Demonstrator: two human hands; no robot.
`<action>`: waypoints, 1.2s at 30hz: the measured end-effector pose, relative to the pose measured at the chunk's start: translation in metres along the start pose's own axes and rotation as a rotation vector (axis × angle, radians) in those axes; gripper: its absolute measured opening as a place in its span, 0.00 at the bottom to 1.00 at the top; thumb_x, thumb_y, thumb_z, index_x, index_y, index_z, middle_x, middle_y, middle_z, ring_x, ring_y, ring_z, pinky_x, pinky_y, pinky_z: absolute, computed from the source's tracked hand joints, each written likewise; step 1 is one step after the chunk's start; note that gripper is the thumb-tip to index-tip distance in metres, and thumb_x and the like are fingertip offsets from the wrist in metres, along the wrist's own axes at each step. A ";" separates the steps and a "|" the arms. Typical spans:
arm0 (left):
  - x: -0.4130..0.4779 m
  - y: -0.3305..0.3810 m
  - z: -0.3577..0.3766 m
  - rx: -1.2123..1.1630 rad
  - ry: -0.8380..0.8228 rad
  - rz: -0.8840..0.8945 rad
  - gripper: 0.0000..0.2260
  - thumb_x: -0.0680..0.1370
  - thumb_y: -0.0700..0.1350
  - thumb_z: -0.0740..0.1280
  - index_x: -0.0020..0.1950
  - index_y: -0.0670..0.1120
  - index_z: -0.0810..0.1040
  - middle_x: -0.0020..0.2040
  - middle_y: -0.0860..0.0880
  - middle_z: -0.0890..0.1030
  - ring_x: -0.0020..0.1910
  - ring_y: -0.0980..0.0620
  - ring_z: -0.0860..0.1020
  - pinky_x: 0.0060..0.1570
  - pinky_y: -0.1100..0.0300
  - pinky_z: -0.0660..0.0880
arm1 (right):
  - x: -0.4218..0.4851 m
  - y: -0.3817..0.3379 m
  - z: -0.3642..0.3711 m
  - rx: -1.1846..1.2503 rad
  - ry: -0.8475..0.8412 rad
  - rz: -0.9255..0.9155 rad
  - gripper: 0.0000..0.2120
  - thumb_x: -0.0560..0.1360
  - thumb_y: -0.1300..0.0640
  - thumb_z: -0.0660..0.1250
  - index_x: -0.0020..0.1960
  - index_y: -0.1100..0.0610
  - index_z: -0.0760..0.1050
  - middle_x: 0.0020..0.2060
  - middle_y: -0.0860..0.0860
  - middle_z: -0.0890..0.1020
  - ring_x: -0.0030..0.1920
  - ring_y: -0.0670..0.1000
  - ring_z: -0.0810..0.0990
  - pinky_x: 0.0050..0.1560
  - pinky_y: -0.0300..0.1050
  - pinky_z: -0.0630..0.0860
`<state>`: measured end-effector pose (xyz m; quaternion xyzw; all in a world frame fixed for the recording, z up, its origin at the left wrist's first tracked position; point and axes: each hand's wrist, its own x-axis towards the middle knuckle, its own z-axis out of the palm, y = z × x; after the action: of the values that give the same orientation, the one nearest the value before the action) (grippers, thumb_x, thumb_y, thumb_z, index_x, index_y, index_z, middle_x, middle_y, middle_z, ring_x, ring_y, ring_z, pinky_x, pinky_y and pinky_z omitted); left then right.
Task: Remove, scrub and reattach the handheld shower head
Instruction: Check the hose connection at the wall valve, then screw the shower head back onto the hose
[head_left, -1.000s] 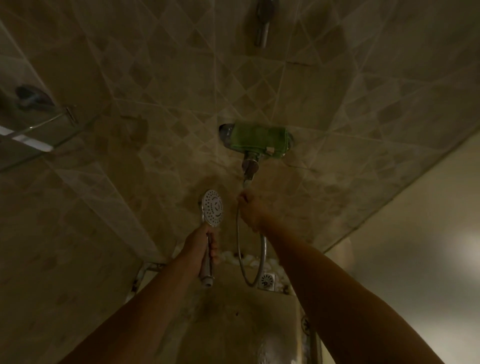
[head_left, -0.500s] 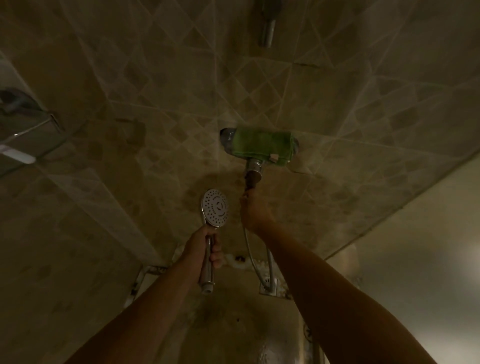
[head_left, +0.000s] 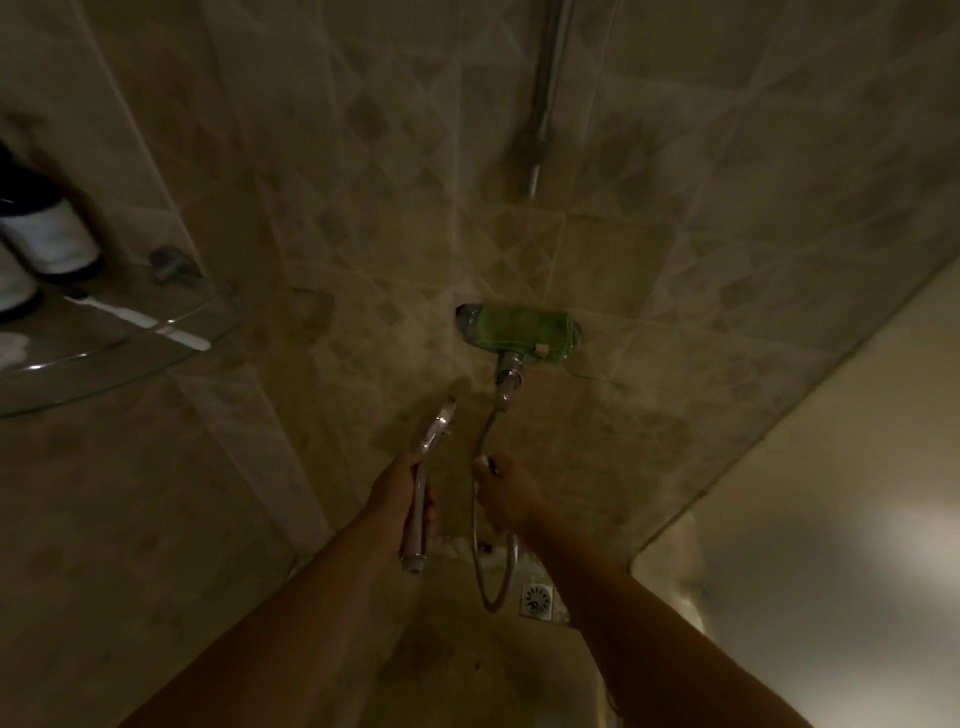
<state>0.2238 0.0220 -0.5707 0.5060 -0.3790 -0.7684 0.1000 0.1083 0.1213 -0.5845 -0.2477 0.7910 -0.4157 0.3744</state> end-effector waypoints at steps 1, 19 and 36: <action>-0.011 0.005 0.000 0.031 0.008 0.026 0.21 0.77 0.56 0.63 0.32 0.42 0.73 0.26 0.45 0.73 0.19 0.48 0.70 0.24 0.62 0.67 | -0.013 -0.007 -0.001 0.020 -0.003 -0.021 0.11 0.84 0.48 0.57 0.47 0.50 0.73 0.35 0.46 0.74 0.31 0.42 0.72 0.28 0.34 0.68; -0.157 0.044 0.008 -0.095 -0.299 0.412 0.17 0.75 0.50 0.71 0.62 0.47 0.78 0.41 0.52 0.86 0.28 0.54 0.80 0.27 0.62 0.76 | -0.155 -0.057 -0.013 0.327 -0.108 -0.139 0.13 0.85 0.53 0.57 0.43 0.56 0.69 0.30 0.52 0.70 0.25 0.49 0.68 0.26 0.42 0.65; -0.202 0.083 0.030 -0.279 -0.600 0.555 0.13 0.77 0.41 0.69 0.61 0.46 0.76 0.42 0.45 0.79 0.39 0.49 0.77 0.41 0.55 0.75 | -0.203 -0.067 -0.012 0.261 -0.055 -0.429 0.10 0.81 0.69 0.61 0.58 0.73 0.75 0.40 0.58 0.79 0.36 0.46 0.81 0.41 0.34 0.76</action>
<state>0.2739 0.0877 -0.3659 0.1207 -0.4056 -0.8693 0.2556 0.2250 0.2339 -0.4453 -0.3705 0.6497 -0.5773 0.3277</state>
